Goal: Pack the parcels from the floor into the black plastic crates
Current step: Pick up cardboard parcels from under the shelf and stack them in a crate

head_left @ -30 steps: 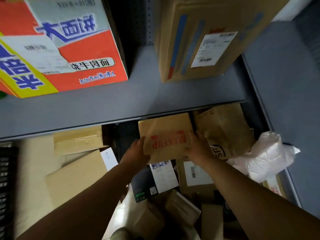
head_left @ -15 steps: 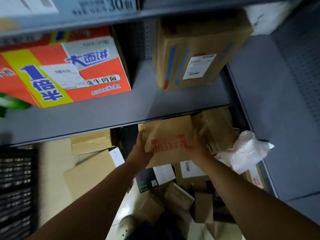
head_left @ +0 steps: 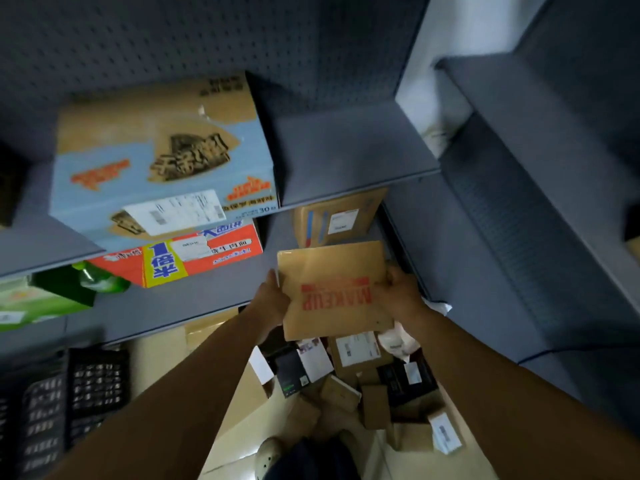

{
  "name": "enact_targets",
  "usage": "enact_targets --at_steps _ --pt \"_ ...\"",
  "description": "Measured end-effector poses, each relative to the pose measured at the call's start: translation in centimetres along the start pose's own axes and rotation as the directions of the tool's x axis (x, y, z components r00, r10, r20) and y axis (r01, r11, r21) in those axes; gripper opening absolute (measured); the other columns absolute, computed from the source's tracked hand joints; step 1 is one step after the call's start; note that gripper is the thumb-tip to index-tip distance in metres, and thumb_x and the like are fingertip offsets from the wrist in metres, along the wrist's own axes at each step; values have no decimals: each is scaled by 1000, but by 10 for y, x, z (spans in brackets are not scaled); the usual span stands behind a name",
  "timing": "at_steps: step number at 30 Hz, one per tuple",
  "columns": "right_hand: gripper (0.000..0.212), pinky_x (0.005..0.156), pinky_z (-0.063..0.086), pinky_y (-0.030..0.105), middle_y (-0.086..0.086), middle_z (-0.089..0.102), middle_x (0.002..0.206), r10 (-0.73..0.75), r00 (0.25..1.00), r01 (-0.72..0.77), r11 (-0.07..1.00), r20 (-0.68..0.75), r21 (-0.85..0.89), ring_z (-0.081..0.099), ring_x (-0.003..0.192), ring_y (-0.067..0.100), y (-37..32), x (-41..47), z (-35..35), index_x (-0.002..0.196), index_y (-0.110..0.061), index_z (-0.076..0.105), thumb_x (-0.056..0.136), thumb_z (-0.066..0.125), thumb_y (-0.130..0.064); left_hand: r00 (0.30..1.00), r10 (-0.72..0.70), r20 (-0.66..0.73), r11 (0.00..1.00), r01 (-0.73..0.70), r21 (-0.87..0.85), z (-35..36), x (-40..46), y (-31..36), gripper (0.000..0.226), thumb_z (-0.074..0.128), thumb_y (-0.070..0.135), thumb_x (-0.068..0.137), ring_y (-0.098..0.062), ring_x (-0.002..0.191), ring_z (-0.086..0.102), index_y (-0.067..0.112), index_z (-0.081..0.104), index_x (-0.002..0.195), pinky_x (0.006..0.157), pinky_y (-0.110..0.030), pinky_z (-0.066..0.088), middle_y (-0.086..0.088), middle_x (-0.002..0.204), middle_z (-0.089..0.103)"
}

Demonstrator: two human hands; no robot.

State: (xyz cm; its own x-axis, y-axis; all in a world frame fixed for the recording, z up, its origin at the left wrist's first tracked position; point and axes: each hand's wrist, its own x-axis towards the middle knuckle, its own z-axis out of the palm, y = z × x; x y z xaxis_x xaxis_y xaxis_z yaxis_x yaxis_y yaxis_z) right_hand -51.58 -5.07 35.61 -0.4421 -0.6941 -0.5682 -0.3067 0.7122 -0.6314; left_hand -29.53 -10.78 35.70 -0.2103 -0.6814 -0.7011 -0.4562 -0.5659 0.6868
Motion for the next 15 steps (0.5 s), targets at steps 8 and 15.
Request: enact_targets --at_steps 8,15 --pt "44 85 53 42 24 61 110 17 1000 -13 954 -8 299 60 97 32 -77 -114 -76 110 5 54 100 41 -36 975 214 -65 963 -222 -153 -30 -121 91 24 47 17 98 -9 76 57 29 43 119 59 -27 46 2 95 59" --pt "60 70 54 33 6 64 113 79 995 -99 894 63 437 61 105 24 -100 -178 -102 118 -20 57 91 29 -66 962 231 -146 953 -253 -163 -54 -185 120 27 44 39 97 -18 82 58 13 44 104 73 -37 52 -4 94 59"
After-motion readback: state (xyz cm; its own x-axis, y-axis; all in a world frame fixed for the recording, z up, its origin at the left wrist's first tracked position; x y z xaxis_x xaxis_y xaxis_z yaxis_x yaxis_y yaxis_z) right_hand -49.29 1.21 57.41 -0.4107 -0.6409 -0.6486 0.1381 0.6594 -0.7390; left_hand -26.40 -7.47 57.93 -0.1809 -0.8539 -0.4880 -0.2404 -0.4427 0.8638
